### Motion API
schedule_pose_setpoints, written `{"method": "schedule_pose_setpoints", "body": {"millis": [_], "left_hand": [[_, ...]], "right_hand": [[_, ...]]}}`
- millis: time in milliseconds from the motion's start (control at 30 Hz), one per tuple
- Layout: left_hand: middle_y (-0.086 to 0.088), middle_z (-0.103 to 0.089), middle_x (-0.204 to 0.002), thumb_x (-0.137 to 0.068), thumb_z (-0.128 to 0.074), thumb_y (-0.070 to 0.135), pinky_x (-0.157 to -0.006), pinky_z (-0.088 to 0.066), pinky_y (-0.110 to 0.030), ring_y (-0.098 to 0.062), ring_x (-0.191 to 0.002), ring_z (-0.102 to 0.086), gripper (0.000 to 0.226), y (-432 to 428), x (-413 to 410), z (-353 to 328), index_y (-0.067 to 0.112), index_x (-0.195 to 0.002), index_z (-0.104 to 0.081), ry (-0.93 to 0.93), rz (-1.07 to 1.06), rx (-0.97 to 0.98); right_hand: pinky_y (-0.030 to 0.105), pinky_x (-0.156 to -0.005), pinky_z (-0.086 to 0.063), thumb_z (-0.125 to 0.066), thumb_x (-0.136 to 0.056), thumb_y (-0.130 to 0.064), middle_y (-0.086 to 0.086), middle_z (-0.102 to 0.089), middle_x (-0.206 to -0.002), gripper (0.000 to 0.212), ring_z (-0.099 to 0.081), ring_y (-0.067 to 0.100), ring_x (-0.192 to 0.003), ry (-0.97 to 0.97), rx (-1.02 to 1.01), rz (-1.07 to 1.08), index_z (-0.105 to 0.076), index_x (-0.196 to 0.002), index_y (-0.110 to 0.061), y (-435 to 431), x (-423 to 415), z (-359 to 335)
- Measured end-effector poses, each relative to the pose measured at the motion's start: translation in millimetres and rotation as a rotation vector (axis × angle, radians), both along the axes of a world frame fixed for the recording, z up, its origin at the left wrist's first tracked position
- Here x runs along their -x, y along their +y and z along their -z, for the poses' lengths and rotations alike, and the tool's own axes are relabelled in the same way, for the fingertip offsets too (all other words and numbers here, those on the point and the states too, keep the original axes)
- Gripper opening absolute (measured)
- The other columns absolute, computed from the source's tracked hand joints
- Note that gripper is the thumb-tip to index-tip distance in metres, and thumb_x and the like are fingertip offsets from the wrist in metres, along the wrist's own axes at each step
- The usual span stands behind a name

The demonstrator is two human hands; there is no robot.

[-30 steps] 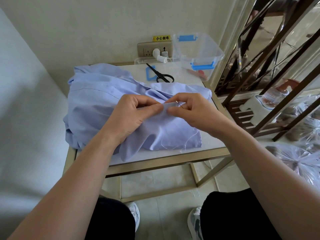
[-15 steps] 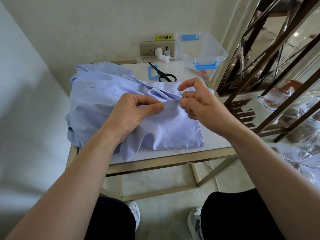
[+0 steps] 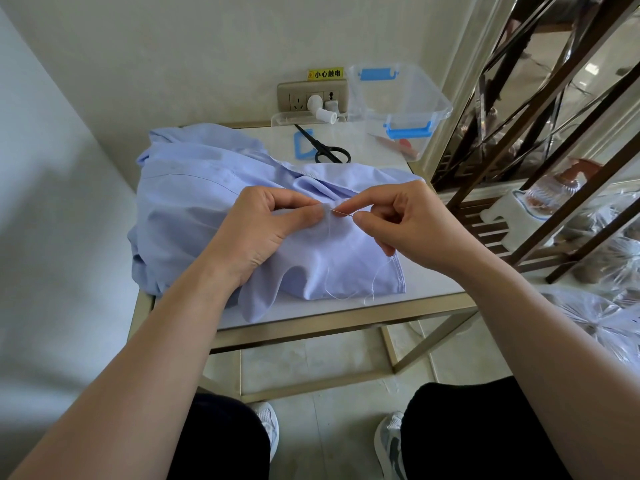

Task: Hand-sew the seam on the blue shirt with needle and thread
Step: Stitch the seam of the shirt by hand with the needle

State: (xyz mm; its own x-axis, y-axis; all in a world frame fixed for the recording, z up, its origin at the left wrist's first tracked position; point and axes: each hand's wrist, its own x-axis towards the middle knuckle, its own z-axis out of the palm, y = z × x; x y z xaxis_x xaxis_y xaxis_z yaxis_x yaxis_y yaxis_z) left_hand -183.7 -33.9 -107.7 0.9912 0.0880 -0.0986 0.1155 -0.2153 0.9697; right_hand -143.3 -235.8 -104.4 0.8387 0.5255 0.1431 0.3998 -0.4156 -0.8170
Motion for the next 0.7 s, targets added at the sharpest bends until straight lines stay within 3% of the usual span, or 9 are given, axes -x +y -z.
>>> {"method": "schedule_pose_setpoints", "body": {"millis": [333, 567, 700], "left_hand": [[0.007, -0.074, -0.078, -0.085, -0.073, 0.024, -0.073, -0.046, -0.014, -0.002, -0.074, -0.064, 0.006, -0.7, 1.0, -0.8, 0.021, -0.082, -0.078, -0.010, 0.004, -0.010], [0.009, -0.074, -0.078, -0.085, -0.073, 0.024, -0.070, -0.045, -0.009, 0.001, -0.073, -0.063, 0.006, -0.2, 0.2, 0.7, 0.021, -0.084, -0.078, -0.015, 0.010, -0.031], [0.006, -0.075, -0.081, -0.085, -0.074, 0.023, -0.074, -0.047, -0.011, 0.000, -0.077, -0.065, 0.005, -0.3, -0.2, 1.2, 0.020, -0.084, -0.078, -0.029, 0.023, -0.040]], "right_hand": [[0.015, -0.053, -0.040, -0.056, -0.095, -0.007, 0.012, -0.041, -0.046, 0.024, -0.043, 0.012, -0.045, 0.004, -0.003, -0.012, -0.075, -0.100, -0.020, 1.6, 0.2, -1.6], [0.016, -0.054, -0.041, -0.056, -0.095, -0.008, 0.018, -0.044, -0.049, 0.023, -0.042, 0.011, -0.044, 0.008, 0.015, -0.016, -0.075, -0.101, -0.020, 1.1, 1.1, -3.6], [0.017, -0.054, -0.042, -0.056, -0.094, -0.007, 0.011, -0.040, -0.047, 0.023, -0.042, 0.013, -0.045, 0.026, 0.009, -0.014, -0.075, -0.099, -0.020, 1.7, 0.6, -2.1]]}}
